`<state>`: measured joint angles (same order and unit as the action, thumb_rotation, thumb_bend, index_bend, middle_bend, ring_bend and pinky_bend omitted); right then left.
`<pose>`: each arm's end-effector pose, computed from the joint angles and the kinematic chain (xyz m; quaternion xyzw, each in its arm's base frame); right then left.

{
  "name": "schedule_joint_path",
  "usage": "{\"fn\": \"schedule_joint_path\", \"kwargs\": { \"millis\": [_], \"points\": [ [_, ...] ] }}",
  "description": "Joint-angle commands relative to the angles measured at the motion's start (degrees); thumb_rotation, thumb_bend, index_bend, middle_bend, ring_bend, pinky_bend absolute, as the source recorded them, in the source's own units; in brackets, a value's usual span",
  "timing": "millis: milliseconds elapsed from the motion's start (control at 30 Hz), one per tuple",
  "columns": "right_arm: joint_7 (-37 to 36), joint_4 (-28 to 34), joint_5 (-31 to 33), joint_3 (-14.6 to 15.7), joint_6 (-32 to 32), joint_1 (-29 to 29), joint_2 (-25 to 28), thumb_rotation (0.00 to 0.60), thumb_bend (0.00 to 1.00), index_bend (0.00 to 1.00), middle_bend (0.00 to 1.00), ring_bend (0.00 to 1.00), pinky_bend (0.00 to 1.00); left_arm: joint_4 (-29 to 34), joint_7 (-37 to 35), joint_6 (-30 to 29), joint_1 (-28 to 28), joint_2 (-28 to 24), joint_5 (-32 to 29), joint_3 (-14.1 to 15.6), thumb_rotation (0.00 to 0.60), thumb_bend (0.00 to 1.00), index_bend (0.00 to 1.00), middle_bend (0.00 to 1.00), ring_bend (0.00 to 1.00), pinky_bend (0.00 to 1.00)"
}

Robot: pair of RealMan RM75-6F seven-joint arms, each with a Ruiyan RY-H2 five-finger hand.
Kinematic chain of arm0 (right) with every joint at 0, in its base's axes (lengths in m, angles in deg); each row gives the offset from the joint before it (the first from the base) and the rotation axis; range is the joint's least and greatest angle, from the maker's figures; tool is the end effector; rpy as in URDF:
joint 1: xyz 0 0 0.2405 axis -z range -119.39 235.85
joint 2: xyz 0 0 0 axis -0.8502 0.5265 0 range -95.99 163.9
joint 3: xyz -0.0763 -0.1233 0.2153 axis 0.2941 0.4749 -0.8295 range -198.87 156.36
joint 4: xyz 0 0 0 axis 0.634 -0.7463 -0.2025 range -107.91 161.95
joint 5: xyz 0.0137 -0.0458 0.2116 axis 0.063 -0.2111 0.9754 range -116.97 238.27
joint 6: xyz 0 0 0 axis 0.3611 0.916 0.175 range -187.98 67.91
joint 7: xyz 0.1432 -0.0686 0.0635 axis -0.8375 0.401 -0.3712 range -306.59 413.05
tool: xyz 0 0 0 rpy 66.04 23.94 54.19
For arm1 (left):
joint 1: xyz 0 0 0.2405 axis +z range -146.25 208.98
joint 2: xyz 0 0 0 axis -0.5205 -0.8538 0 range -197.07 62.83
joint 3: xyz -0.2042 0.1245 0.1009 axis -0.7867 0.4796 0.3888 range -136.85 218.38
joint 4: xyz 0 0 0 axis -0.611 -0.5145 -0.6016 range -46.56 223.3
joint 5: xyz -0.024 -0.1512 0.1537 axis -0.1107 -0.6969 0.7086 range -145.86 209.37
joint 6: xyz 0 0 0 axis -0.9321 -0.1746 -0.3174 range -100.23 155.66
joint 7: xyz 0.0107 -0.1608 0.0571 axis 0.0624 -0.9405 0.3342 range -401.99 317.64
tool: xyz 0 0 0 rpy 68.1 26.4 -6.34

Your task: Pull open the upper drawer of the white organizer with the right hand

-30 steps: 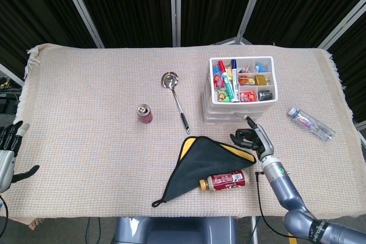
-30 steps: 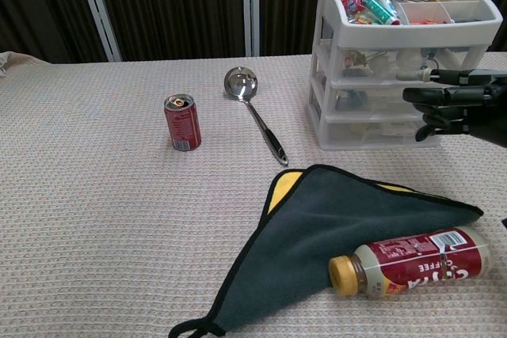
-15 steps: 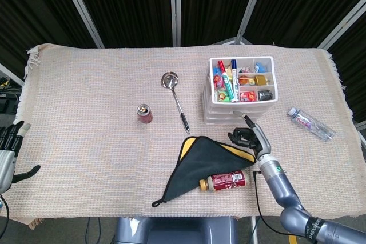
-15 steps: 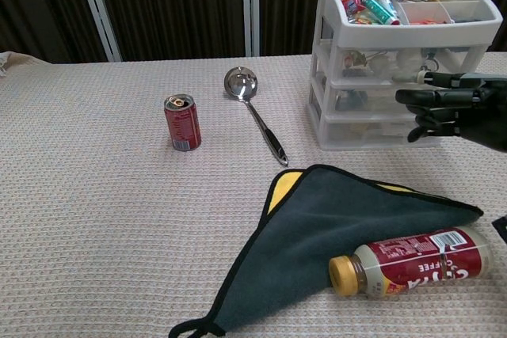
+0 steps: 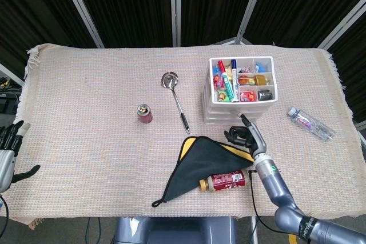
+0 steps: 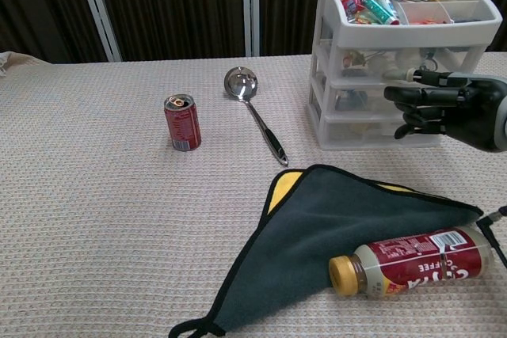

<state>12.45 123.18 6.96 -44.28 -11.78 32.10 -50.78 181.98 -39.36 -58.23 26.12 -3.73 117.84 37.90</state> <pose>-0.1900 -0.3455 -0.0009 0.2470 -0.7938 0.5312 0.1636 -0.3104 0.2107 0.1584 -0.6008 -0.3687 -0.3851 0.5957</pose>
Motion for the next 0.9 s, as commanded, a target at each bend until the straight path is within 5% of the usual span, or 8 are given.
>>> {"fn": "schedule_joint_path", "kwargs": {
  "millis": [33,367,900],
  "points": [
    [-0.33,0.01,0.04,-0.29,-0.04,-0.03,-0.32,0.600,0.28,0.22,0.78,0.80,0.56,-0.02,-0.06,0.05,-0.02,0.00,-0.03,-0.01,0.600,0.09,0.00,0.00,0.00,0.00],
    [-0.48,-0.19,0.32,-0.43,-1.05,-0.13,-0.75,0.600,0.29,0.33,0.78,0.80,0.55,-0.04,-0.12,0.19,-0.07,-0.06,-0.08,0.05,0.600,0.08,0.00,0.00,0.00,0.00],
    [-1.35,3.33,-1.88,0.12,-1.48,1.78,1.70,0.600,0.29,0.35,0.78,0.80,0.55,0.42,1.22,0.35,-0.19,0.16,0.58,0.53,0.600,0.08,0.00,0.00,0.00,0.00]
  ]
}}
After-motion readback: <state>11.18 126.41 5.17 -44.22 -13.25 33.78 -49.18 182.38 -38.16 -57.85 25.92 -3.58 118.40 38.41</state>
